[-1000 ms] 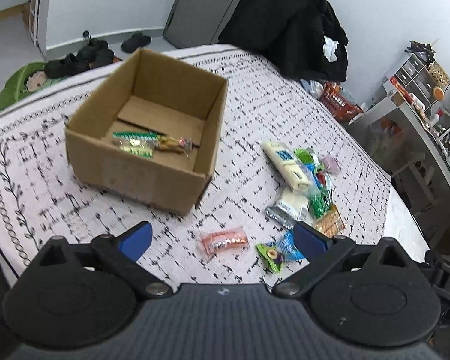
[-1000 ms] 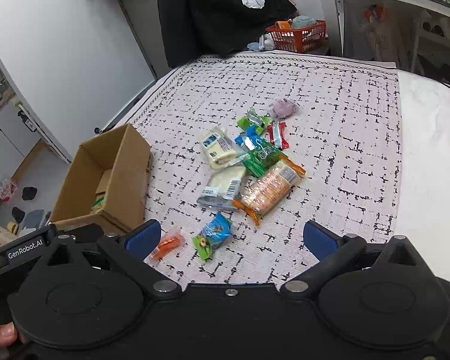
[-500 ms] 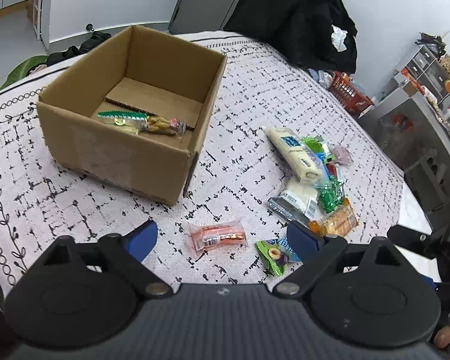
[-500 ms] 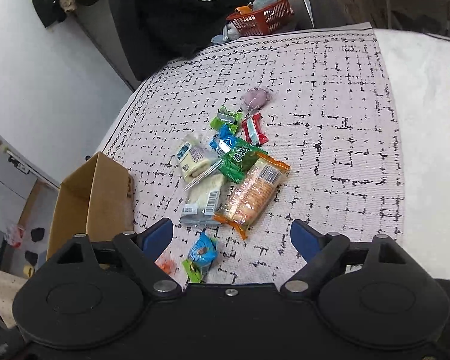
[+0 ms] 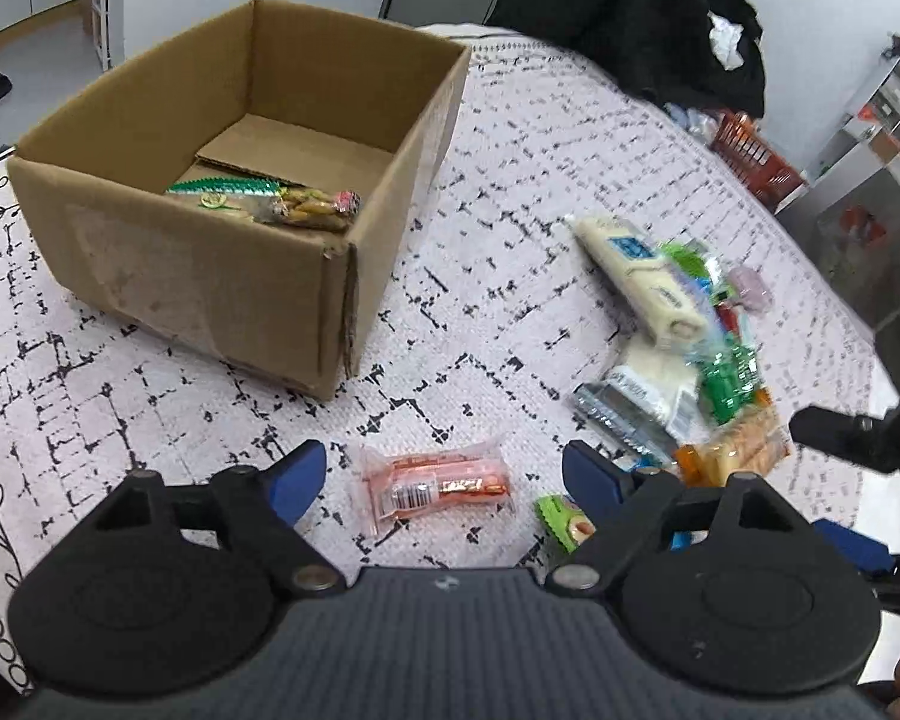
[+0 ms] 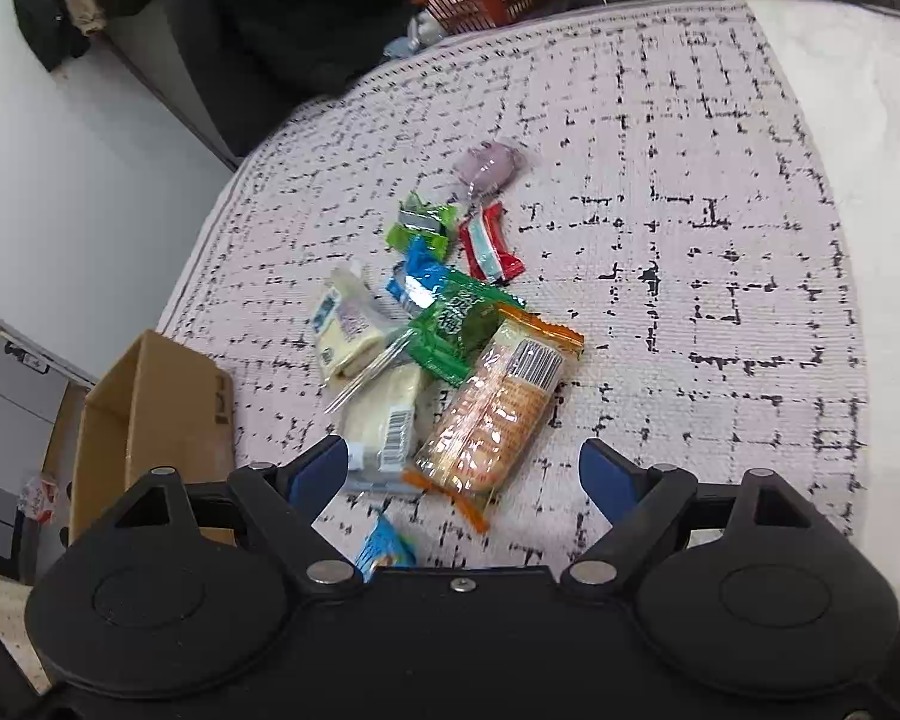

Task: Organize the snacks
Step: 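Grasp the orange-wrapped candy with the left tool while the right tool grasps the orange biscuit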

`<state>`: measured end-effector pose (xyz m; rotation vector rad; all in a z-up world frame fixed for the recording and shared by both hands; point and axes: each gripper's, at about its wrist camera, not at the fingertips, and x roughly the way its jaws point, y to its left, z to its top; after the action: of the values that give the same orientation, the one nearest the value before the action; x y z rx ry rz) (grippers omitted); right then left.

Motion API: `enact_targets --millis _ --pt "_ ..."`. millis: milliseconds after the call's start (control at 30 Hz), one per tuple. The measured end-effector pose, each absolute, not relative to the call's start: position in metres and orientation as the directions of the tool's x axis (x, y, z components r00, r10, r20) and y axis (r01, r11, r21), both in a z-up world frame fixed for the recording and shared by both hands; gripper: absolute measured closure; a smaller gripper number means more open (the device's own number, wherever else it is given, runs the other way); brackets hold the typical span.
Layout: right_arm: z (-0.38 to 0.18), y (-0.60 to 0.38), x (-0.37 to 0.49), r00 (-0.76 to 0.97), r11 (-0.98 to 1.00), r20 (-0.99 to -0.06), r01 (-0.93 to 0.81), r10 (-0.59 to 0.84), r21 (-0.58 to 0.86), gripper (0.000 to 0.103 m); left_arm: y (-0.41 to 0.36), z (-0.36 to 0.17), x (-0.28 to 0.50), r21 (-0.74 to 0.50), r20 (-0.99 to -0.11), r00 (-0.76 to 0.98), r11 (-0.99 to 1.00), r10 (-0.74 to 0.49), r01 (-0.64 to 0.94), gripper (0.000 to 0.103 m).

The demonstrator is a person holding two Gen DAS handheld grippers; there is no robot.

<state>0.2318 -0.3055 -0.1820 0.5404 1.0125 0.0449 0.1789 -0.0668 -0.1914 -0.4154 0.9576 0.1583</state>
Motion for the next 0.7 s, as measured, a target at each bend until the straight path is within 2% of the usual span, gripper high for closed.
enact_targets --millis 233,400,500,533,567,600,700 --pt "-0.203 -0.306 0.251 0.509 0.868 -0.818 0.242 0.267 0.433 0.02 -0.077 -0.206 0.189 -0.219 -0.845 0.534 0.917 -0.007 -0.335 0.026" --pt "-0.214 -0.305 0.26 0.499 0.871 -0.825 0.243 0.265 0.427 0.02 -0.081 -0.209 0.192 -0.175 -0.848 0.529 0.918 0.043 -0.355 0.037" --pt "-0.217 -0.303 0.265 0.499 0.88 -0.831 0.246 0.245 0.407 0.022 -0.081 -0.209 0.192 -0.177 -0.845 0.533 0.914 0.049 -0.365 0.04" --pt "-0.218 -0.301 0.266 0.498 0.887 -0.835 0.244 0.233 0.392 0.024 -0.081 -0.208 0.192 -0.178 -0.844 0.534 0.914 0.05 -0.366 0.042" --pt "-0.218 -0.3 0.267 0.495 0.892 -0.84 0.243 0.224 0.381 0.026 -0.082 -0.207 0.192 -0.178 -0.841 0.539 0.917 0.046 -0.356 0.049" --pt "-0.218 -0.299 0.268 0.492 0.897 -0.844 0.245 0.213 0.369 0.029 -0.085 -0.205 0.192 -0.167 -0.841 0.538 0.924 0.048 -0.344 0.05" --pt "-0.217 -0.301 0.267 0.49 0.904 -0.852 0.255 0.186 0.344 0.056 -0.086 -0.204 0.191 -0.172 -0.844 0.534 0.922 0.043 -0.346 0.051"
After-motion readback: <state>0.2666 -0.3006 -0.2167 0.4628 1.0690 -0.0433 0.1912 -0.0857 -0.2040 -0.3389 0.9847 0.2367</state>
